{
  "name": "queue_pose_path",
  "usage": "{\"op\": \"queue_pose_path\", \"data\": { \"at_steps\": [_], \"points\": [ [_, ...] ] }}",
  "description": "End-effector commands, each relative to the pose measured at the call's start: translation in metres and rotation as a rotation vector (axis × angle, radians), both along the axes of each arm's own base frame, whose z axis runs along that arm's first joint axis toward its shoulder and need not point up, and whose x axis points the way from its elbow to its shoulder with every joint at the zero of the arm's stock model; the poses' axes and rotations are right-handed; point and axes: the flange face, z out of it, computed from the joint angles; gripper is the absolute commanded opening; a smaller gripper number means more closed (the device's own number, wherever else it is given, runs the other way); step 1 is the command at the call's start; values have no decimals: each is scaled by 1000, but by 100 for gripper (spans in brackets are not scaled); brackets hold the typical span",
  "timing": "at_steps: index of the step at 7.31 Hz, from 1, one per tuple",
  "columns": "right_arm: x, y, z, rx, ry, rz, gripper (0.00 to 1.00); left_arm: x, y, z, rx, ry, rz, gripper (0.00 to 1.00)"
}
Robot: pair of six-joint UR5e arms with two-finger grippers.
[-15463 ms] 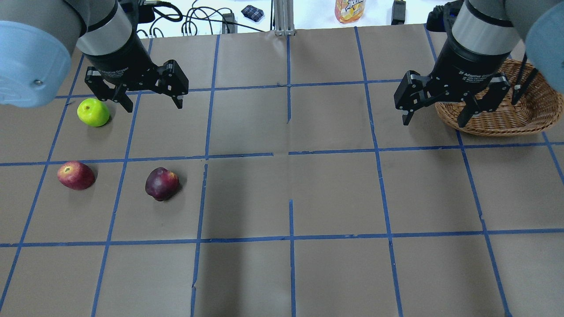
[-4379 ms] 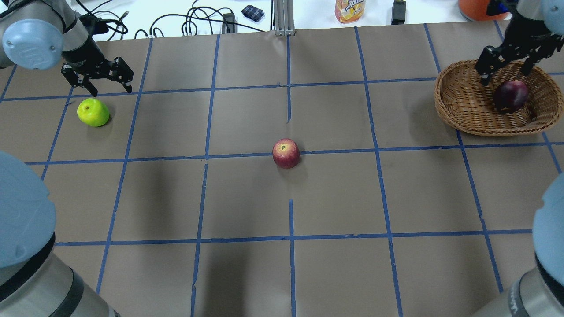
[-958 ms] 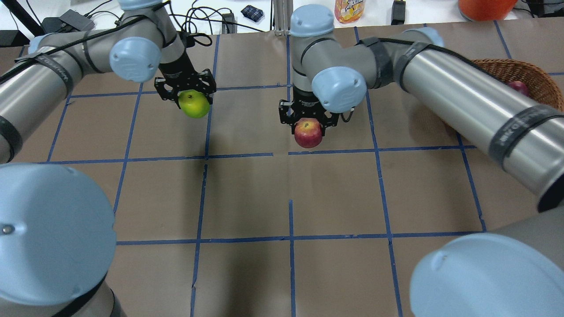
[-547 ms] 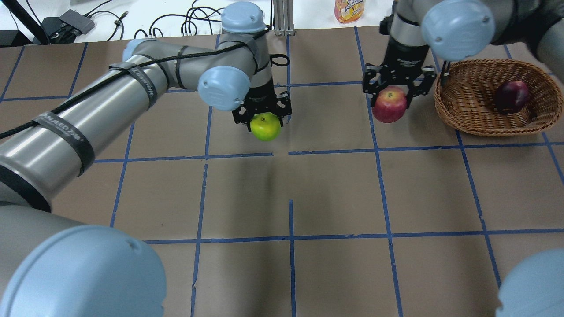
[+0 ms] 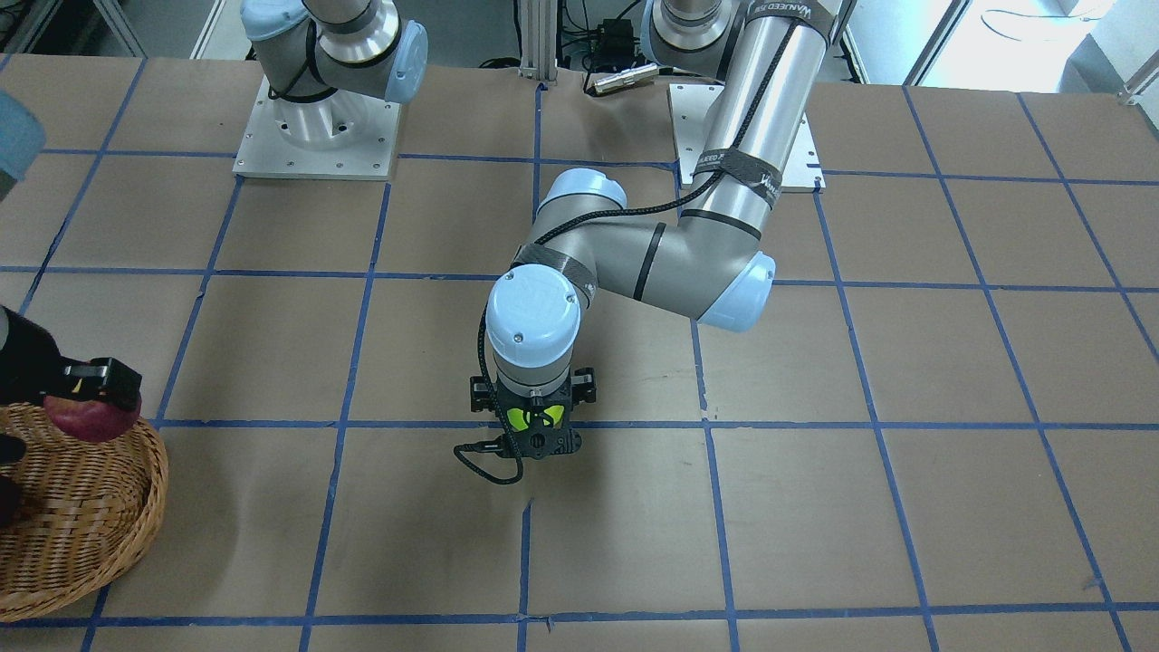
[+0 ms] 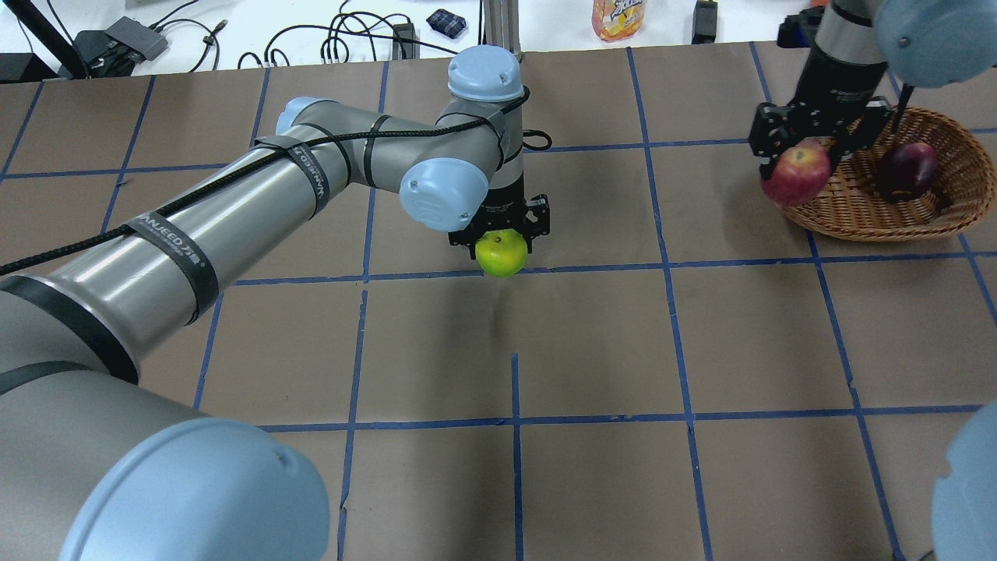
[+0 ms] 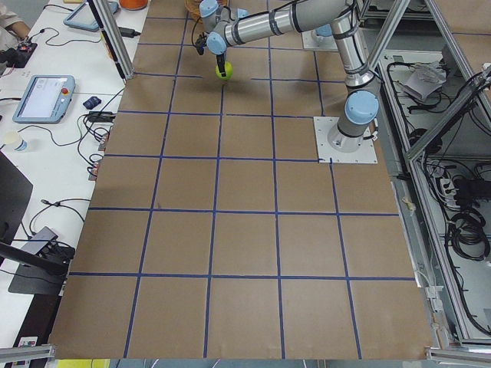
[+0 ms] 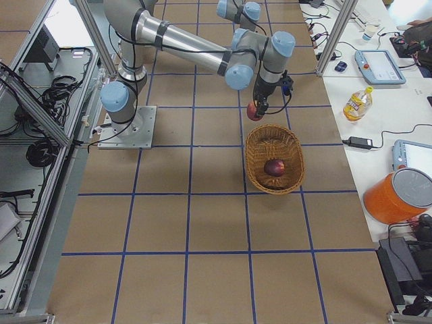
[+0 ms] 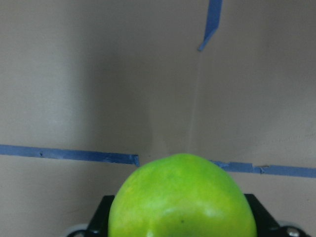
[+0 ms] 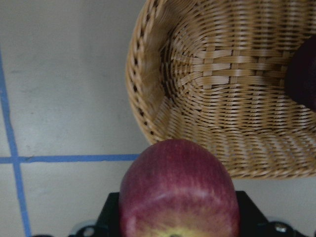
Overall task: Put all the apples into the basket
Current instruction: 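Release red apple in basket with right while left releases green apple and withdraws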
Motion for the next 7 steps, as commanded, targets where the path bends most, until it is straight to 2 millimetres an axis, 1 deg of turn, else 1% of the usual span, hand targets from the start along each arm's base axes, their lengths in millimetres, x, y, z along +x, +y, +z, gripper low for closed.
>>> {"op": "queue_pose_path", "data": {
  "at_steps": [1,2,3,4,5,6,7],
  "points": [
    [-63,-29,-49,-62,24,20,0,3,-5,43,-70,29,5,100],
    [-77,-36,-65,-91,36,44,0,13,-3,79,-99,36,19,100],
    [-82,-43,-76,-107,42,44,0,34,1,127,-104,38,31,100],
    [-81,-45,-86,-105,29,34,0,54,11,173,-107,33,54,100],
    [-81,-46,-96,-98,21,32,0,73,25,228,-162,35,43,100],
    [-82,-47,-102,-88,18,35,0,108,37,257,-142,24,10,100],
    [-82,-48,-111,-75,15,42,0,145,49,282,-119,21,-60,100]
  ]
}}
